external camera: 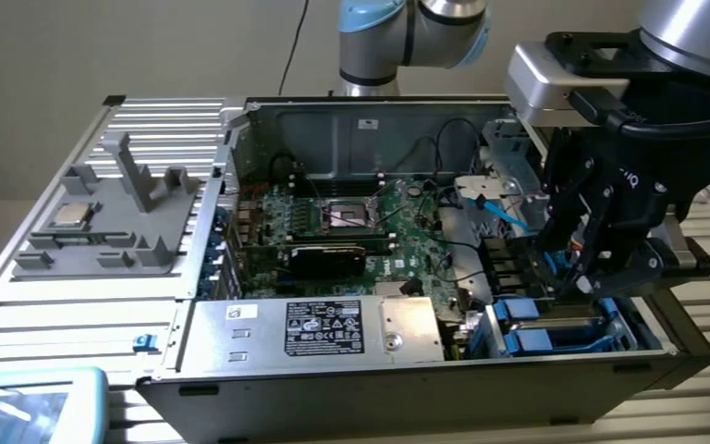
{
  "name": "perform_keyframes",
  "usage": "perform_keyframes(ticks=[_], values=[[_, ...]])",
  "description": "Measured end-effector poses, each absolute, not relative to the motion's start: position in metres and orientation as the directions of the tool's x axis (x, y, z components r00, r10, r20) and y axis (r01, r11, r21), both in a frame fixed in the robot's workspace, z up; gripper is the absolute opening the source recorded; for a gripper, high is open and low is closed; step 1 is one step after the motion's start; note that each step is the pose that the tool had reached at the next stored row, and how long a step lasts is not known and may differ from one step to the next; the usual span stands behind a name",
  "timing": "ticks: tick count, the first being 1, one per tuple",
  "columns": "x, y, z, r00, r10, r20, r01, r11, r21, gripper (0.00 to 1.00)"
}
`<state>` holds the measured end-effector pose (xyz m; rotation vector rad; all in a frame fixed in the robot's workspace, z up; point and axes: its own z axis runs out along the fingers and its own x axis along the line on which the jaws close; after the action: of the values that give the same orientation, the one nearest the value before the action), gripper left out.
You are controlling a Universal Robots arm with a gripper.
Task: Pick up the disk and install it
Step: 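Pick up the disk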
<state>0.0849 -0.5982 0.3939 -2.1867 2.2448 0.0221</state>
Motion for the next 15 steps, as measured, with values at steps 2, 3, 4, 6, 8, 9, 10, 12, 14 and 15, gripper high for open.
perform_keyframes(ticks=[2,3,4,6,8,9,10,12,14,15], values=[[0.086,-0.598,0.394,-0.026,-1.0,-0.015,-1.0,0.026,0.005,0.51],[0.087,-0.598,0.394,-0.026,-1.0,-0.015,-1.0,0.026,0.005,0.51],[0.088,-0.598,0.394,-0.026,-1.0,-0.015,-1.0,0.026,0.005,0.51],[0.091,-0.598,0.394,-0.026,-1.0,-0.015,-1.0,0.026,0.005,0.51],[0.094,-0.598,0.397,-0.026,-1.0,-0.015,-1.0,0.026,0.005,0.51],[0.096,-0.598,0.4,-0.026,-1.0,-0.015,-1.0,0.026,0.005,0.51],[0.097,-0.598,0.403,-0.026,-1.0,-0.015,-1.0,0.026,0.005,0.51],[0.102,-0.598,0.412,-0.026,-1.0,-0.015,-1.0,0.026,0.005,0.51],[0.108,-0.598,0.421,-0.026,-1.0,-0.015,-1.0,0.026,0.005,0.51],[0.111,-0.598,0.423,-0.026,-1.0,-0.014,-1.0,0.026,0.005,0.51]])
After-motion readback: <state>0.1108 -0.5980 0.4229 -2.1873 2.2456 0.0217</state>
